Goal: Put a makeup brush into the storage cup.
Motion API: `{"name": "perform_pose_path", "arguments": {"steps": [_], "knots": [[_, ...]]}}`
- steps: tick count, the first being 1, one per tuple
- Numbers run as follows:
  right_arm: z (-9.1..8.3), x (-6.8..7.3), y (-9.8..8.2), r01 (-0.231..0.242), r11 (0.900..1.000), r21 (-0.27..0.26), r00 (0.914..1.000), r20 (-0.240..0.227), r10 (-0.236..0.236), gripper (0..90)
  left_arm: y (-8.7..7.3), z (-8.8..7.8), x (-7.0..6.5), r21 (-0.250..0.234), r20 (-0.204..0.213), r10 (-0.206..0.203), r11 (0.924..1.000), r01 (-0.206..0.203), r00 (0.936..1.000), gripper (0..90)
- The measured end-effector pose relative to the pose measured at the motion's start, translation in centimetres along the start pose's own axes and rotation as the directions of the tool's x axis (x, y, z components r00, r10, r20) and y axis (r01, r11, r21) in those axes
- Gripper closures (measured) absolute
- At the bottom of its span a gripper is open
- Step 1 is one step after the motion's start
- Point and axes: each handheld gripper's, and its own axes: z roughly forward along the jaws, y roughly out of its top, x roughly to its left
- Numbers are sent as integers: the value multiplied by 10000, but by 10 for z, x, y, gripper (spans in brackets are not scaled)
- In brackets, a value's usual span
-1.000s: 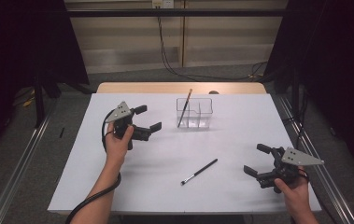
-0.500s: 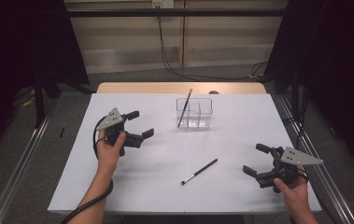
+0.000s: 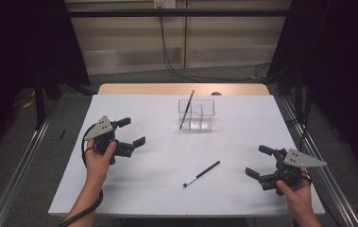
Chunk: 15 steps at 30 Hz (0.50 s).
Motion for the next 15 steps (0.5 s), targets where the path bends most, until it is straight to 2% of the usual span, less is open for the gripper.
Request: {"name": "perform_pose_path", "arguments": {"steps": [15], "knots": [[2,2,1,44,10000,17,10000,-50,-44,0,-9,-17,-5,230,82,-42,9997,40,10000,2]]}}
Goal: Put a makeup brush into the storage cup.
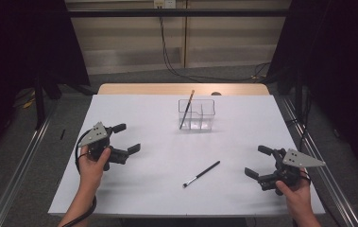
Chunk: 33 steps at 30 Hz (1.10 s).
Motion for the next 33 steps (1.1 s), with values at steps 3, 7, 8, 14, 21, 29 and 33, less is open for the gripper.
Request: {"name": "perform_pose_path", "arguments": {"steps": [3,7,8,14,21,29,33], "knots": [[0,0,0,13,10000,1,10000,18,-13,0,-2,-2,-1,46,-3,-29,10000,29,10000,2],[-1,-1,0,14,10000,-12,10000,31,-14,0,-3,-6,-3,162,34,41,9999,-42,10000,2],[0,-1,0,11,10000,-17,10000,24,-11,0,-3,-7,-3,183,40,55,9998,-56,10000,2],[1,-1,0,-7,10000,6,10000,0,7,0,-5,-16,-4,213,-17,64,9998,-63,10000,2],[2,-1,0,-11,10000,13,10000,-8,11,0,-7,-27,-4,213,-169,75,9997,-72,9998,2],[4,-2,1,7,10000,18,10000,-78,-7,0,-11,-39,-8,213,-277,57,9998,-51,9996,3],[7,-2,1,24,10000,20,9999,-129,-24,0,-13,-45,-10,258,-305,79,9996,-71,9995,2]]}}
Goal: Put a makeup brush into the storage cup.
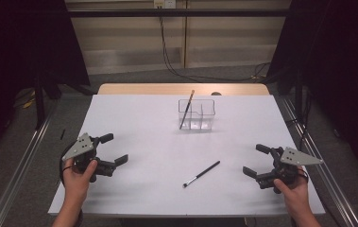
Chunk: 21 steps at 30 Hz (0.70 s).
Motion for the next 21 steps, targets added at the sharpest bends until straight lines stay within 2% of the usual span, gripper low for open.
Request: {"name": "perform_pose_path", "arguments": {"steps": [7,13,21], "knots": [[2,0,0,24,10000,13,10000,-38,-24,0,-1,-6,-1,-40,-72,-55,10000,55,10000,2],[1,-1,0,18,10000,7,10000,-17,-18,0,-4,-8,-2,230,-73,60,9997,-58,10000,3],[2,-2,0,38,10000,21,10000,5,-38,0,-5,-15,-6,244,-59,32,9997,-30,10000,3]]}}
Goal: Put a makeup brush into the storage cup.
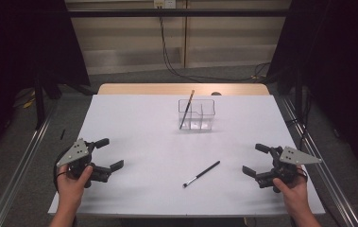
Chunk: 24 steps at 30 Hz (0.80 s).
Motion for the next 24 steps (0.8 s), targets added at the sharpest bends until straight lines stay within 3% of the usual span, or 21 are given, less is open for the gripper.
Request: {"name": "perform_pose_path", "arguments": {"steps": [8,24], "knots": [[2,0,0,41,10000,78,10000,12,-41,0,-4,-7,-3,54,-23,-108,9999,108,9999,3],[4,-3,0,-23,10000,39,9999,154,23,0,-6,-14,-11,135,85,357,9993,-358,9993,3]]}}
